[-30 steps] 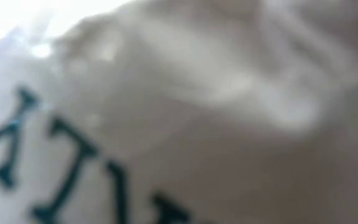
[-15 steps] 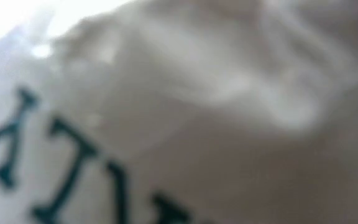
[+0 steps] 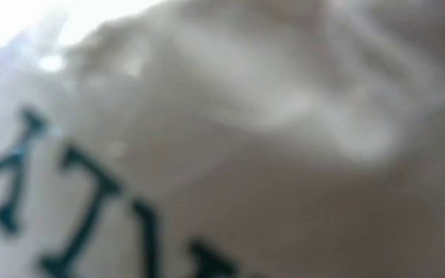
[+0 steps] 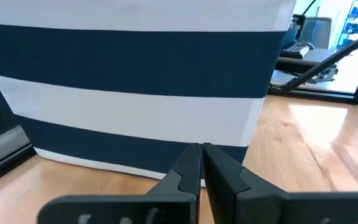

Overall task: Pick & place medical supplies in basket/bin
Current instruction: Put the mailer bag into the basket

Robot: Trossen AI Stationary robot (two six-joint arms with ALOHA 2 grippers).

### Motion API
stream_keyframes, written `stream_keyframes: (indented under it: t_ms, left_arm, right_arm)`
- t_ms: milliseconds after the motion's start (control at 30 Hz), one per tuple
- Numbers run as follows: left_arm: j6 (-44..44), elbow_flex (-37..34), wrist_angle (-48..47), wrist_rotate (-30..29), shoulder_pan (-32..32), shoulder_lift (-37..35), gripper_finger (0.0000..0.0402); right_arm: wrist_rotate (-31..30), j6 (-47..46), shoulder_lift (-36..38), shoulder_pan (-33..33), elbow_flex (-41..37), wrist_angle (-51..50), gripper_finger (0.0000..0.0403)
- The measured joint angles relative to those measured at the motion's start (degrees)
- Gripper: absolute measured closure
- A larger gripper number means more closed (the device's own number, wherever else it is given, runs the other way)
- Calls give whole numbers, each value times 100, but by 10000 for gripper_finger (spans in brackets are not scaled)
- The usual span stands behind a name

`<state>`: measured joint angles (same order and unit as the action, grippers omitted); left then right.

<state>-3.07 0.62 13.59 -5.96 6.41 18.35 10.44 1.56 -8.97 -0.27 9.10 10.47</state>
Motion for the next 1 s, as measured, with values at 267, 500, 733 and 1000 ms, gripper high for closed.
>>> stream_keyframes:
  t_ms: [267, 500, 733, 1000]
  left_arm:
    - [-46, 0, -79, 2, 1, 2, 380]
    - [-51, 0, -107, 0, 0, 0, 380]
    - [-113, 0, -147, 169, -1, 1, 380]
    - [-22, 0, -134, 191, -1, 0, 380]
  right_arm:
    - [-145, 91, 4, 0, -502, 464, 403]
    - [-153, 214, 0, -2, -579, 554, 403]
    - [-149, 234, 2, -2, -590, 561, 403]
    - [-144, 227, 2, -2, -599, 559, 402]
